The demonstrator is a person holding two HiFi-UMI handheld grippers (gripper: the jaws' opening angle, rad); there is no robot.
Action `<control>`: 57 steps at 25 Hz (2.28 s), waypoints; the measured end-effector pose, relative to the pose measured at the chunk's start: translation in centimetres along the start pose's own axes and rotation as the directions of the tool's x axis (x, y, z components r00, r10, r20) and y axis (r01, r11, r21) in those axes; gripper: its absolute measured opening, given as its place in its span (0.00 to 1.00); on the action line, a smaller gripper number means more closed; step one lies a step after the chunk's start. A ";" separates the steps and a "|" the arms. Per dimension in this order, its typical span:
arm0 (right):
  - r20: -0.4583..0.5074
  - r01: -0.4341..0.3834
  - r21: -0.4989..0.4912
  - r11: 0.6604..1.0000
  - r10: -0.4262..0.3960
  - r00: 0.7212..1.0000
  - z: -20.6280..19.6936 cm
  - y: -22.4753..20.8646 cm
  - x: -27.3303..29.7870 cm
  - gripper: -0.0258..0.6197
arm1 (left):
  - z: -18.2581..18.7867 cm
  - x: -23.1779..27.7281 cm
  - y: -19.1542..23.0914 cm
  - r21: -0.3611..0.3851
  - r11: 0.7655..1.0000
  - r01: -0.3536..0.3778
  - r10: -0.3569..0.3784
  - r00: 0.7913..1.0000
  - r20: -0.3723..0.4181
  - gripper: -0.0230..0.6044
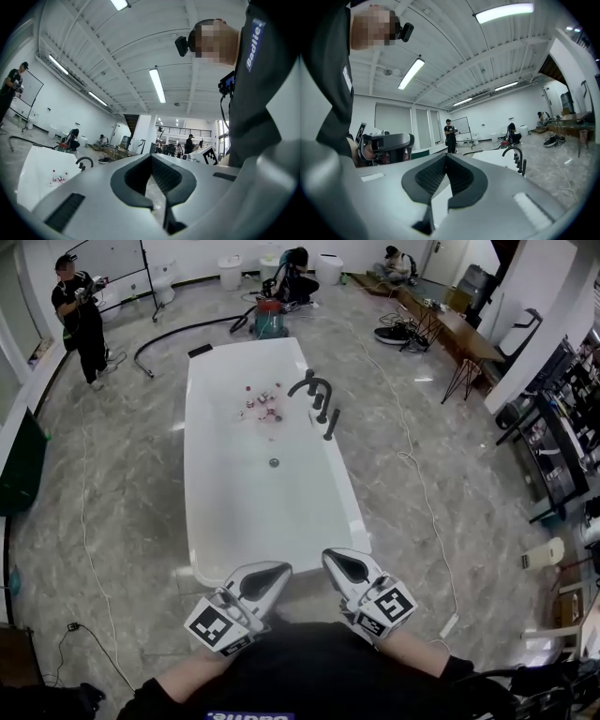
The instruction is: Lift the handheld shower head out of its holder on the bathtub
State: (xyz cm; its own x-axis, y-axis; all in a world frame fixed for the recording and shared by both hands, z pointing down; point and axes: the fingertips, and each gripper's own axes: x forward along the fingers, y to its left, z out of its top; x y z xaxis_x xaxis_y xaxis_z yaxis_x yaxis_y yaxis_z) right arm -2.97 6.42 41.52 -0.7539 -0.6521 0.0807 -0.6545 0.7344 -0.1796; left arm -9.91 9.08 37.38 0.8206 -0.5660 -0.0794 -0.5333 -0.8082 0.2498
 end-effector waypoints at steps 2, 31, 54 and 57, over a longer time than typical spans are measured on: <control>0.000 0.015 0.003 1.000 -0.015 1.000 0.4 -1.3 1.7 0.04 | 0.3 0.9 2.1 -0.010 1.000 0.008 -0.008 1.000 -0.004 0.04; -0.051 -0.030 -0.004 1.000 0.030 0.998 0.4 -27.6 8.3 0.05 | -0.1 17.8 10.5 -0.012 0.978 -0.209 0.209 0.978 -0.012 0.04; -0.255 0.140 0.072 0.988 -0.117 0.960 -10.8 -48.9 17.5 0.24 | -1.6 22.4 14.1 -0.048 0.957 -0.288 0.285 0.957 -0.058 0.04; -0.280 0.173 0.090 0.981 -0.142 0.950 -12.4 -51.7 19.5 0.27 | -2.1 22.4 15.0 -0.057 0.950 -0.306 0.301 0.951 -0.071 0.04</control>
State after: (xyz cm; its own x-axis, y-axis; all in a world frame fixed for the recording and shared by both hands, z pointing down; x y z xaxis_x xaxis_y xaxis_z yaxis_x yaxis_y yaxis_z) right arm 15.43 -41.97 64.54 -0.6394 -0.6704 0.3764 -0.7670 0.5909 -0.2502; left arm 0.89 -15.39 41.42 0.6342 -0.7701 0.0688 -0.7460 -0.5860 0.3163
